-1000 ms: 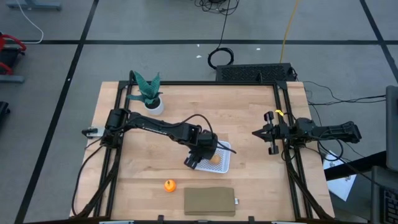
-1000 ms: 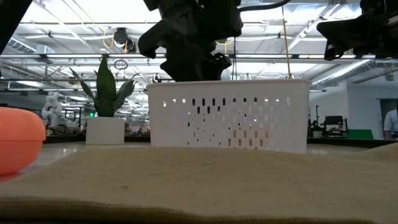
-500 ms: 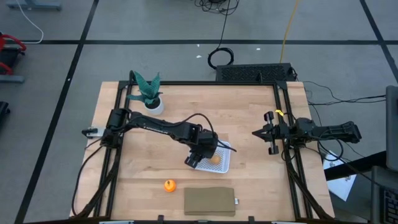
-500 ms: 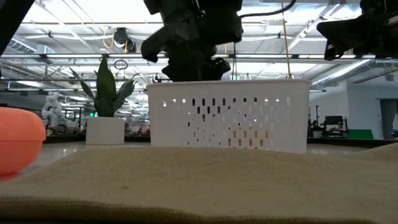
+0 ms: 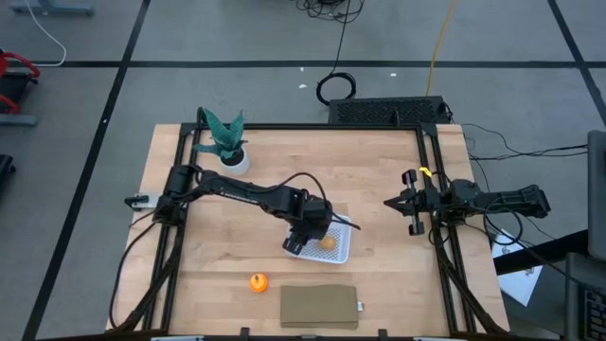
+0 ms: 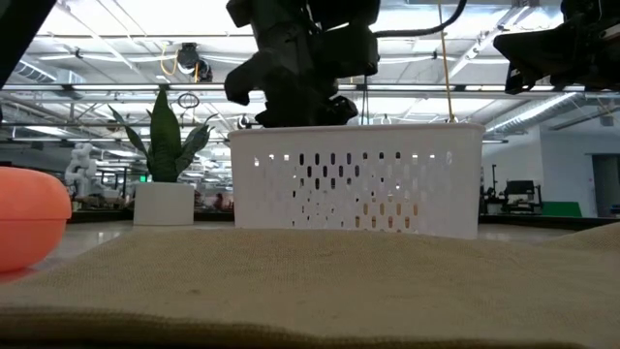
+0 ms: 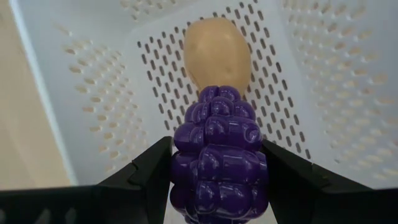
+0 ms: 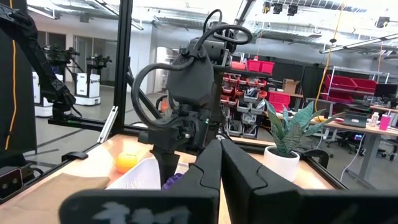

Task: Pick and placing Produce into tupperware
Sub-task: Put the grapes into the white basket

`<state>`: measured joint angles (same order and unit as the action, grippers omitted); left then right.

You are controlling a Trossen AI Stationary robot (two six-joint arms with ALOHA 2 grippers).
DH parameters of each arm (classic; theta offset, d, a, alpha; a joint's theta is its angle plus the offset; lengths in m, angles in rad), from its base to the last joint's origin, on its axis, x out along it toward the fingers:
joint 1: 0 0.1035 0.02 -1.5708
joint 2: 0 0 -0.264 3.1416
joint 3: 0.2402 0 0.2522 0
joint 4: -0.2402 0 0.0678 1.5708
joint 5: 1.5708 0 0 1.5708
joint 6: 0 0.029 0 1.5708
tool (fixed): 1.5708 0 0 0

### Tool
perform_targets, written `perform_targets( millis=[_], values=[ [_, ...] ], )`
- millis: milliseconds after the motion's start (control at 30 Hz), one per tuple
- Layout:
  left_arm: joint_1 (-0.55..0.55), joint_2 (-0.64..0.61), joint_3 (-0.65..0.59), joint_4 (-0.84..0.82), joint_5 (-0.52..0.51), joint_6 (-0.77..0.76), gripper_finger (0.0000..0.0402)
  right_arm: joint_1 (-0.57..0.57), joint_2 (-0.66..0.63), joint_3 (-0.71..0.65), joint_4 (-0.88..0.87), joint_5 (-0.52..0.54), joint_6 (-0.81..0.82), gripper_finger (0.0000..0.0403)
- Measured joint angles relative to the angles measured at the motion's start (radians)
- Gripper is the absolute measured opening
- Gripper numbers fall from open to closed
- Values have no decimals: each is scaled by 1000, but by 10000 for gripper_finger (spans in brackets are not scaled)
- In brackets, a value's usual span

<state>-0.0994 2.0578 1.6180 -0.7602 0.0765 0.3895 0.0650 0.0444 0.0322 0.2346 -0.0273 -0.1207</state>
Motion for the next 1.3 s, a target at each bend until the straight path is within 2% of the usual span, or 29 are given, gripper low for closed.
perform_targets(
  millis=[267,433,833,1033,1300],
  values=[
    [-2,14,0,-18,-23,-7,207,0,0,0,0,0,0,0],
    [-12,13,0,-50,-77,-3,207,0,0,0,0,0,-3,0],
    [-32,30,1,-58,-82,-27,207,0,0,0,0,0,-4,0],
    [-56,60,1,-59,-138,-13,207,0,0,0,0,0,-4,0],
    [-56,63,2,-58,-138,-10,207,0,0,0,0,0,-4,0]
  ],
)
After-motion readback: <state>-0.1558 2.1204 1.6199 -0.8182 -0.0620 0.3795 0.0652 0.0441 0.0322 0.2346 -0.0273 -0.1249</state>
